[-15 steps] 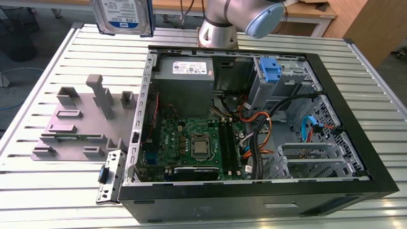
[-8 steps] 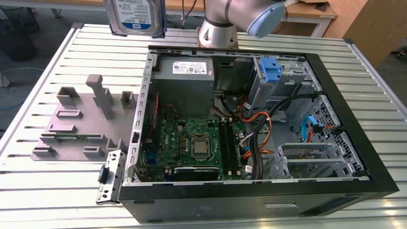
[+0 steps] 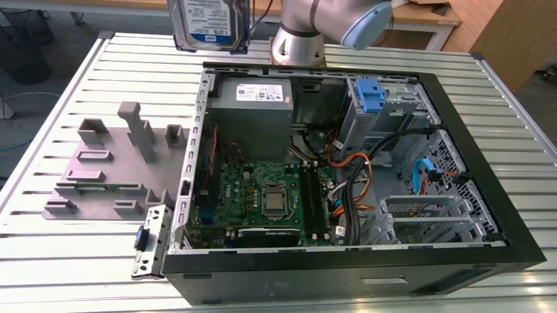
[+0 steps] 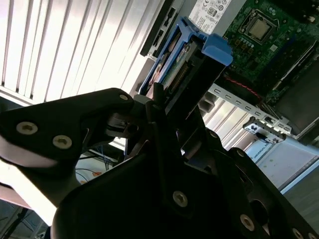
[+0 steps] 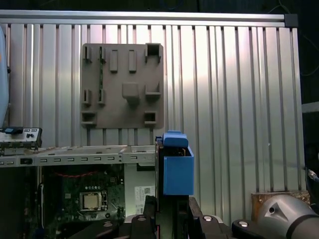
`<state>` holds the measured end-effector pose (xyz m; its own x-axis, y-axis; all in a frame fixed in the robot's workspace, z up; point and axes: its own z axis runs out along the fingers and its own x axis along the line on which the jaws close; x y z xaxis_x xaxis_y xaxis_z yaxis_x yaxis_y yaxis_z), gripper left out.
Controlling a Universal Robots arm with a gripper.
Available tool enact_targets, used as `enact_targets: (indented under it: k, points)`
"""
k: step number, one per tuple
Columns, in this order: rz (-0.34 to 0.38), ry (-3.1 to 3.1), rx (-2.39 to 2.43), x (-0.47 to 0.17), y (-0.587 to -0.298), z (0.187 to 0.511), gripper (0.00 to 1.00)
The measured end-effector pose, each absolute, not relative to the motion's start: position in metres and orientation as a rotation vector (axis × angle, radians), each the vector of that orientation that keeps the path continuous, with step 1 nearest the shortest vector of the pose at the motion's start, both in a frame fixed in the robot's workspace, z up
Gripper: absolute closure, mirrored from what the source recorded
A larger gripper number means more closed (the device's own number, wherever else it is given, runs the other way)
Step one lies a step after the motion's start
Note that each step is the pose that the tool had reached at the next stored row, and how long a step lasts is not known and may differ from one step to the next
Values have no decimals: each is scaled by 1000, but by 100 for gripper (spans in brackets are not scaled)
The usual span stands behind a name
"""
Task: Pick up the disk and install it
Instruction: 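Pick up the disk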
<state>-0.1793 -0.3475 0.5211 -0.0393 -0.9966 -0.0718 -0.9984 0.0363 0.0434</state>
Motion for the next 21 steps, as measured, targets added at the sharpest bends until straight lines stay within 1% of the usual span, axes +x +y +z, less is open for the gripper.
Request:
enact_targets:
  k: [21]
  points:
    - [127, 2246, -2162, -103, -347, 516, 65]
